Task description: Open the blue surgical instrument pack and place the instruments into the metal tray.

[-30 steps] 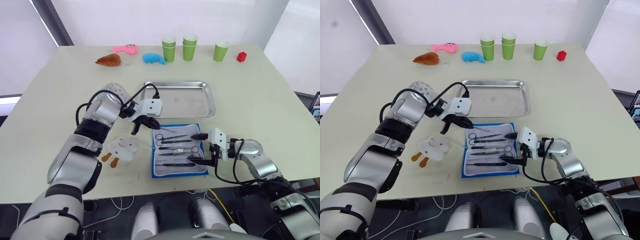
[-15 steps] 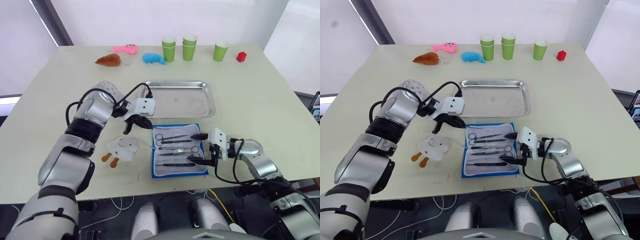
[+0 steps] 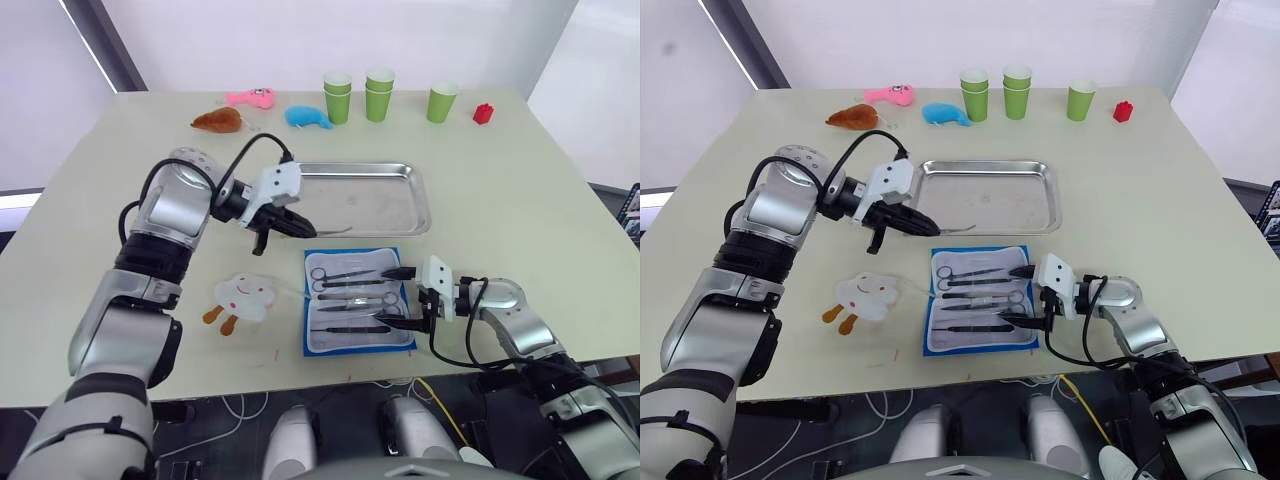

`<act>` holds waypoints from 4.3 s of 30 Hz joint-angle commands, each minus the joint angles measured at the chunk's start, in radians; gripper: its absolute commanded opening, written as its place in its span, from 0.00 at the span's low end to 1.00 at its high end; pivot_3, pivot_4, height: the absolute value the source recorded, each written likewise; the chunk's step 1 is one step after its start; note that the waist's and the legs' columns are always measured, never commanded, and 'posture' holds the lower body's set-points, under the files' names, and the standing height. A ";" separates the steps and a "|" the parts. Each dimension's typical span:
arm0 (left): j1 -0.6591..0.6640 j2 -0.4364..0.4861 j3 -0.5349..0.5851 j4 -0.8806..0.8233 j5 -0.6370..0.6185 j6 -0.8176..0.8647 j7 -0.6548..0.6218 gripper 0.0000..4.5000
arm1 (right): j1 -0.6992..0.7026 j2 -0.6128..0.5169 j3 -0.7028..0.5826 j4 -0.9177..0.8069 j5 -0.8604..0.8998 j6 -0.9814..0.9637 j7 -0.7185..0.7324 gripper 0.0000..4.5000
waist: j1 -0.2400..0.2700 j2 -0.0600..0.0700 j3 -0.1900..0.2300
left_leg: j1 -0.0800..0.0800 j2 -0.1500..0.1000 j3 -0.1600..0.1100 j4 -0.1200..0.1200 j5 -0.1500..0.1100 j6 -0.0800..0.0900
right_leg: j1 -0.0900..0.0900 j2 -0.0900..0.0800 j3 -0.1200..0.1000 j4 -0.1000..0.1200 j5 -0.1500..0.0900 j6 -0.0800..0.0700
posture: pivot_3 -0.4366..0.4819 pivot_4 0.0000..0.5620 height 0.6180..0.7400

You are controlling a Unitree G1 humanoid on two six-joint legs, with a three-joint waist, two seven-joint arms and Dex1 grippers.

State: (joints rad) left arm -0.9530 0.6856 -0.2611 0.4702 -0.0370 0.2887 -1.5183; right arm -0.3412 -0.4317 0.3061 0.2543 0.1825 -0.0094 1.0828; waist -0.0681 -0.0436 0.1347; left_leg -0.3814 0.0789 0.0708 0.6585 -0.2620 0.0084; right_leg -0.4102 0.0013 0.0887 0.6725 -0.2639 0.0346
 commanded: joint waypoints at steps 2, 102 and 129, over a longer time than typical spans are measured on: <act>0.017 -0.020 0.069 -0.042 -0.055 0.064 0.066 0.02 | 0.053 -0.022 0.082 0.133 -0.122 0.059 -0.020 1.00 | 0.000 0.000 0.000 | 0.000 0.000 0.000 0.000 0.000 0.000 | 0.000 0.000 0.000 0.000 0.000 0.000 | 0.48 0.27 1.00; 0.538 0.149 0.328 -0.415 -0.381 -0.136 0.058 0.55 | -0.004 -0.026 0.050 0.234 -0.096 -0.071 0.078 1.00 | 0.009 0.000 0.000 | 0.001 -0.003 0.000 -0.007 0.000 -0.001 | 0.000 -0.001 0.002 -0.010 0.003 -0.005 | 0.48 0.27 1.00; 0.468 0.372 0.185 -0.291 -0.510 -0.334 -0.096 0.99 | -0.031 -0.023 0.050 0.317 -0.105 -0.145 0.136 1.00 | 0.029 -0.001 0.000 | 0.001 -0.004 0.001 -0.007 0.000 -0.001 | 0.001 -0.002 0.002 -0.010 0.003 -0.005 | 0.48 0.27 1.00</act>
State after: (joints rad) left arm -0.4658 1.0618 -0.0769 0.1788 -0.5361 -0.0155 -1.5648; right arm -0.4357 -0.4262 0.3056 0.4578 0.1833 -0.1859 1.2401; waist -0.0387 -0.0443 0.1345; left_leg -0.3798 0.0751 0.0724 0.6517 -0.2618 0.0078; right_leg -0.4096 -0.0010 0.0908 0.6625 -0.2605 0.0295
